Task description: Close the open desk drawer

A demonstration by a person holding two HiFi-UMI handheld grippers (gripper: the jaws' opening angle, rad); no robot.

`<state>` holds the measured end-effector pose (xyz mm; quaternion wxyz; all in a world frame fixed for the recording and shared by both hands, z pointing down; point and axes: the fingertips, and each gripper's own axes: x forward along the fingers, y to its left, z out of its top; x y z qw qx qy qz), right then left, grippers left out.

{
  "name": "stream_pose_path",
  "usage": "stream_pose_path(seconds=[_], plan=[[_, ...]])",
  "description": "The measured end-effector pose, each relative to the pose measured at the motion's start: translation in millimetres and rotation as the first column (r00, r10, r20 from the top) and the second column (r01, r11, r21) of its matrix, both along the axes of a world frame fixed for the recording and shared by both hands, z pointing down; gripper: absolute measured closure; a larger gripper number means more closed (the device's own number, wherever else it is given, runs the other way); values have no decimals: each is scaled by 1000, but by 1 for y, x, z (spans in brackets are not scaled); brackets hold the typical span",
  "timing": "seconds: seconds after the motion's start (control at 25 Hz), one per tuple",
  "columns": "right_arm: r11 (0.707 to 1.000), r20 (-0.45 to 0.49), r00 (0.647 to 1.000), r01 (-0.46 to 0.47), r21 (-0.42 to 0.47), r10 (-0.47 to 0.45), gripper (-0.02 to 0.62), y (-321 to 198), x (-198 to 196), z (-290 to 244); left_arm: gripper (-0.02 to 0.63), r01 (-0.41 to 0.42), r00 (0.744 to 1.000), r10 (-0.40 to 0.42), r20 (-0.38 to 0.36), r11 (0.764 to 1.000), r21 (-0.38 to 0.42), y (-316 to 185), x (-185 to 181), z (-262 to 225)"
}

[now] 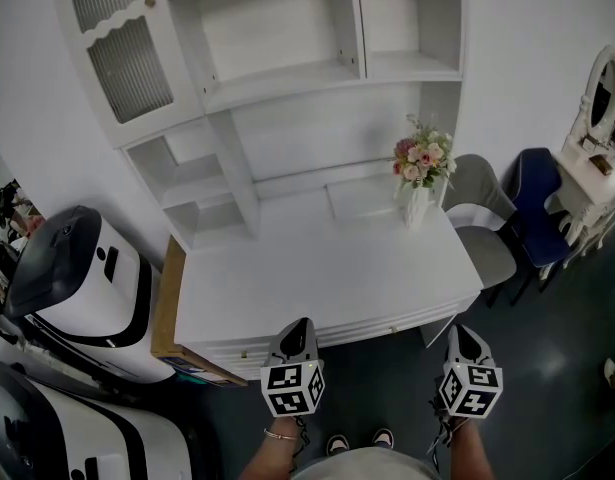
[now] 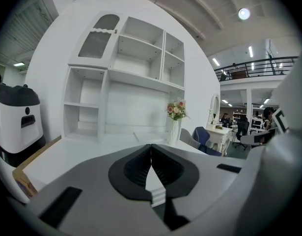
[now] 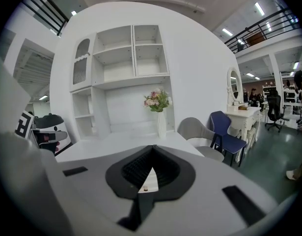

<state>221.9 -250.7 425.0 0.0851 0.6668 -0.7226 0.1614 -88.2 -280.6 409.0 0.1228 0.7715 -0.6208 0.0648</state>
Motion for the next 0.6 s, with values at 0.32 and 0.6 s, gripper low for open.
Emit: stream_pose_path(seconds=[0.32,0.6], plan=[[1000,-1,1000,27,11,-27,591,-4,-9,-5,586,14,1000,-14,5,1000,1,3,-6,-1],[999,-9,999,32,21,-32,591,0,-8,-8,586,15,1000,-15,7,1000,3,7,-6,0]])
